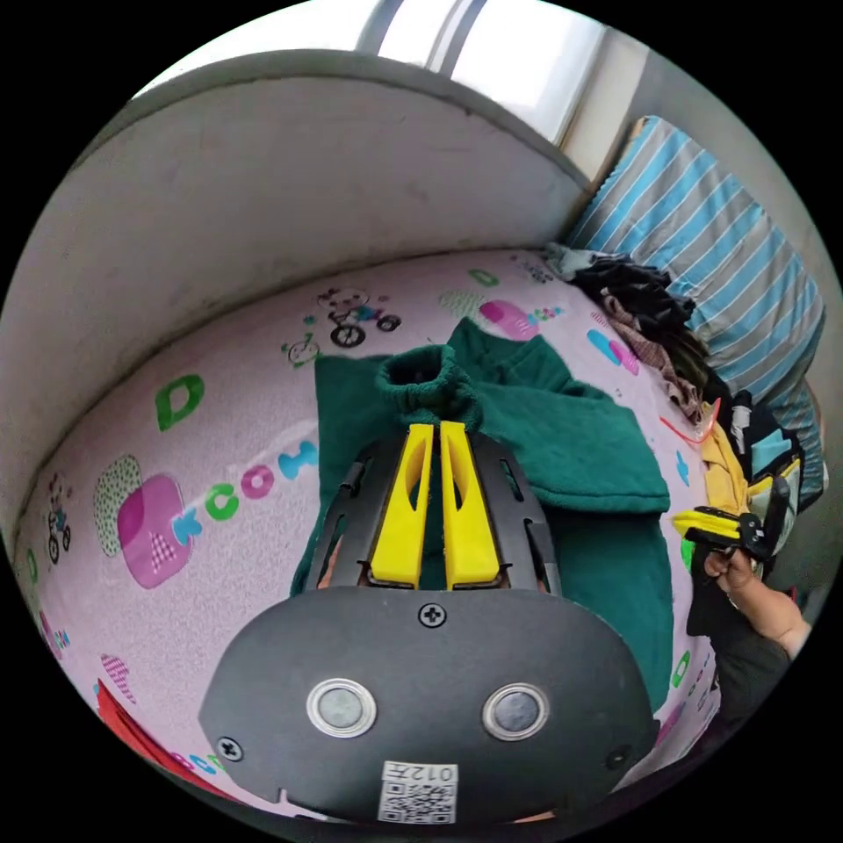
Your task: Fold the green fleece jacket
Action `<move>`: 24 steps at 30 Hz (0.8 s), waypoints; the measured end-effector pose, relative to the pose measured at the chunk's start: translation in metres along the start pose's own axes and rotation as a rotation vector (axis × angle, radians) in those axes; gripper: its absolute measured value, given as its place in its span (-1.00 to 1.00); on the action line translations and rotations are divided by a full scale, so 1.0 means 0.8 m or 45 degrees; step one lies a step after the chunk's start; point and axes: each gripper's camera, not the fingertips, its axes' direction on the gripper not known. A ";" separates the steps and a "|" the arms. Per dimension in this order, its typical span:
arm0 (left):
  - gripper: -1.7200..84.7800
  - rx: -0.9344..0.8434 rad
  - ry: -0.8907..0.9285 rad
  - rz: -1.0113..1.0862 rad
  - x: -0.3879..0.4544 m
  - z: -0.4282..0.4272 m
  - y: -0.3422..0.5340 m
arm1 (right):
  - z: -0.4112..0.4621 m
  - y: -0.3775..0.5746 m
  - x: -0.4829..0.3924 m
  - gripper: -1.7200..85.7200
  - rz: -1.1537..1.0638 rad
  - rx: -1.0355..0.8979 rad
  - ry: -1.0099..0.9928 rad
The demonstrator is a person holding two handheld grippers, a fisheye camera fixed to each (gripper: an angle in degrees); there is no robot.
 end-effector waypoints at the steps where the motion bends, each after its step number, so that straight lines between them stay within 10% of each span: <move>1: -0.96 -0.011 0.026 -0.027 -0.008 0.005 0.002 | -0.010 -0.004 0.006 -0.93 0.038 0.029 -0.003; 24: -0.95 0.194 0.123 -0.248 -0.079 -0.040 -0.010 | 0.046 -0.077 0.025 -0.98 0.002 -0.133 0.116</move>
